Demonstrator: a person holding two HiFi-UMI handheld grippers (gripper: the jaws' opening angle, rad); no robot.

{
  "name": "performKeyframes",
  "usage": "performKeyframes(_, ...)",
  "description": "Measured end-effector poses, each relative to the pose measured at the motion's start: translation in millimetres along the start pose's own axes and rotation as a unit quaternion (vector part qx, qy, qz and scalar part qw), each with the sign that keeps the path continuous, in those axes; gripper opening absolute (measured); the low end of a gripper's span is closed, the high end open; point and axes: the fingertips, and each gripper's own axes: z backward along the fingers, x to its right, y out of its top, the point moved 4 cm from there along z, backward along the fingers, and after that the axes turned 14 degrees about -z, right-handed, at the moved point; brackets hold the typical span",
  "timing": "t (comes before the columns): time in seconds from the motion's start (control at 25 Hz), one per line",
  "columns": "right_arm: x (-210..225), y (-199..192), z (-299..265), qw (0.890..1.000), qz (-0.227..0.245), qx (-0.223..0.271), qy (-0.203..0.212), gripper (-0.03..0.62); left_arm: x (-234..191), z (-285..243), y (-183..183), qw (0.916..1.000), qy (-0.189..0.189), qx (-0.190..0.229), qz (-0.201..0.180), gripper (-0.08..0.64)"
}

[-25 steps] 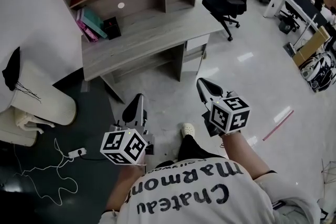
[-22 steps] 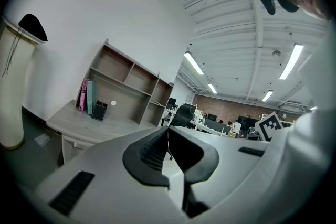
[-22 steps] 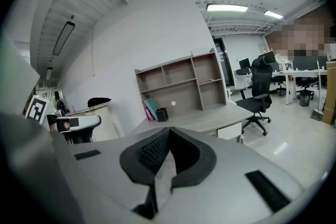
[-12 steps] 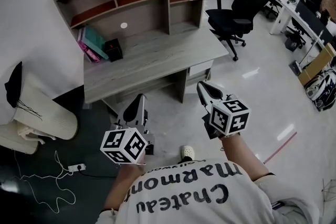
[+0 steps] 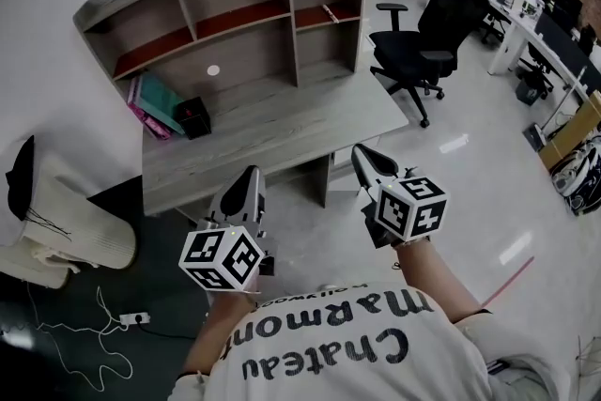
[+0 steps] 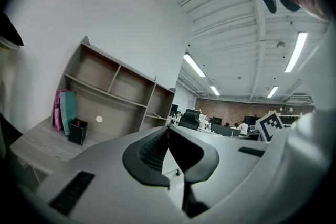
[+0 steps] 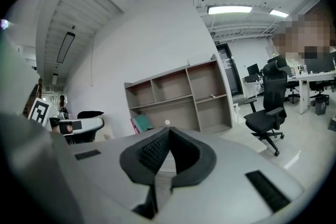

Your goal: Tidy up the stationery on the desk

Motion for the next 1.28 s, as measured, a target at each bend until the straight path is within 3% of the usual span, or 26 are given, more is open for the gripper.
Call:
performKeyframes(0.28, 30, 18, -16, 1.0, 0.001, 0.007, 0.009, 0.011, 6, -36, -3, 1.0, 0.003, 0.005, -0.001, 0.015)
performKeyframes(0.64, 65, 5, -24, 1.0, -0.02, -0.012, 0.01, 0.011, 18, -55, -28, 0.9996, 0.007, -0.024, -0.015, 0.015)
performKeyframes(1.0, 89, -20, -31, 0.998, -0.045, -0.038, -0.01, 0.011, 21, -76, -51, 0.9985, -0.015, -0.053, -0.003, 0.015)
performKeyframes(1.28, 108, -5, -52, 0.998, -0.042, -0.034, -0.027, 0.011, 14, -118, -55, 0.9979, -0.037, -0.052, 0.006, 0.015)
